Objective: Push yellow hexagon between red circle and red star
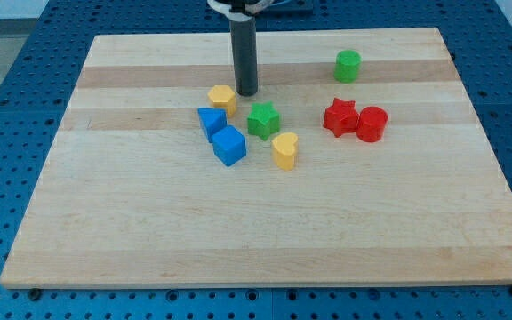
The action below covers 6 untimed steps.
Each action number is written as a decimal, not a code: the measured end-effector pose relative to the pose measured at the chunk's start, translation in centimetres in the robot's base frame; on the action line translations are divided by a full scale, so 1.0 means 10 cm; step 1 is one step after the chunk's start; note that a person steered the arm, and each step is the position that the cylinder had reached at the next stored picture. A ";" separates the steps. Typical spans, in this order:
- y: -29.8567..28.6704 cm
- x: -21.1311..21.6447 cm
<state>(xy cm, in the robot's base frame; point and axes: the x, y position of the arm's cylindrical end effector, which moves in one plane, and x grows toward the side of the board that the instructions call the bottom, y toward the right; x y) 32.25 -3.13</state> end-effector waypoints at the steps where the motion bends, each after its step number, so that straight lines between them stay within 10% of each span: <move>1: -0.05 -0.09; 6: -0.69 0.17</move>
